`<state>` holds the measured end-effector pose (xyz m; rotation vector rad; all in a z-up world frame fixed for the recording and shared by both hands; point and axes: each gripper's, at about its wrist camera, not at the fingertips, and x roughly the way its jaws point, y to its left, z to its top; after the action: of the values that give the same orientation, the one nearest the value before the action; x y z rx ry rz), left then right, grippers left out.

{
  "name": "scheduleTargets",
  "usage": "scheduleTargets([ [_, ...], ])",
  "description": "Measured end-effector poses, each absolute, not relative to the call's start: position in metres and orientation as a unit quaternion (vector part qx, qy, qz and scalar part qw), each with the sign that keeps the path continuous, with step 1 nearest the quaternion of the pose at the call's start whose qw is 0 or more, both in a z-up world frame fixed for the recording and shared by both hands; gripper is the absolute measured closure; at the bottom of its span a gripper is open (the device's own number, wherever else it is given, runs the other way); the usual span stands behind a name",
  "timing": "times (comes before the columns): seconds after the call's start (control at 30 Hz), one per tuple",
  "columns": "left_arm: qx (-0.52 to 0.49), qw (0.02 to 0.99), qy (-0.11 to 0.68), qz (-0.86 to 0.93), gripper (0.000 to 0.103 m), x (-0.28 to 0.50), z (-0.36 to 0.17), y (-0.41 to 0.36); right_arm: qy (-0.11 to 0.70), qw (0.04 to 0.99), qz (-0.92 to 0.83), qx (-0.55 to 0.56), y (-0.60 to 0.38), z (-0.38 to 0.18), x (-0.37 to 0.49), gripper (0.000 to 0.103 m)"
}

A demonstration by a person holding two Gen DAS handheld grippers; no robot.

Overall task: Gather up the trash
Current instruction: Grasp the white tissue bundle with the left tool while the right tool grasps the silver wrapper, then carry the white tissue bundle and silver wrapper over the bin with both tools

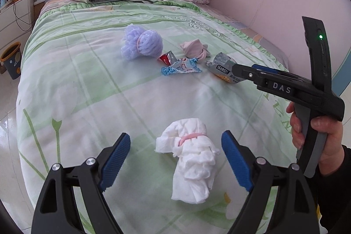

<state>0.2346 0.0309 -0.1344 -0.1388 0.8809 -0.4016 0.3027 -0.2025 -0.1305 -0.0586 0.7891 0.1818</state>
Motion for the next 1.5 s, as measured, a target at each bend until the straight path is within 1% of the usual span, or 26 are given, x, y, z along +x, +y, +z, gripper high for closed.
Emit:
scheduleTargets([
  [0.27,-0.064,0.882,0.421,-0.201,0.022,0.237,-0.14,0.026,0.395,0.914,0.081,-0.046,-0.193,-0.148,0.331,0.04],
  [0.4,-0.056,0.887,0.412,-0.203,0.024,0.234,-0.14,0.022,0.399,0.913,0.08,-0.044,-0.192,-0.154,0.341,0.042],
  [0.57,-0.047,0.887,0.409,-0.21,0.037,0.233,-0.141,0.019,0.402,0.911,0.076,-0.047,-0.188,-0.162,0.348,0.047],
  [0.63,-0.048,0.885,0.409,-0.216,0.045,0.234,-0.142,0.018,0.4,0.912,0.071,-0.049,-0.187,-0.163,0.35,0.052],
  [0.67,-0.048,0.885,0.409,-0.218,0.047,0.233,-0.143,0.018,0.398,0.913,0.067,-0.05,-0.187,-0.163,0.351,0.056],
  [0.8,-0.053,0.882,0.411,-0.224,0.061,0.233,-0.145,0.018,0.397,0.915,0.06,-0.049,-0.189,-0.164,0.354,0.063],
  [0.9,-0.056,0.88,0.411,-0.23,0.066,0.234,-0.146,0.018,0.394,0.916,0.055,-0.049,-0.188,-0.164,0.354,0.068],
  [1.1,-0.062,0.879,0.409,-0.238,0.07,0.232,-0.145,0.021,0.391,0.918,0.051,-0.046,-0.189,-0.161,0.354,0.072],
  [1.5,-0.075,0.887,0.392,-0.233,0.07,0.224,-0.126,0.034,0.384,0.921,0.051,-0.031,-0.196,-0.144,0.336,0.072],
])
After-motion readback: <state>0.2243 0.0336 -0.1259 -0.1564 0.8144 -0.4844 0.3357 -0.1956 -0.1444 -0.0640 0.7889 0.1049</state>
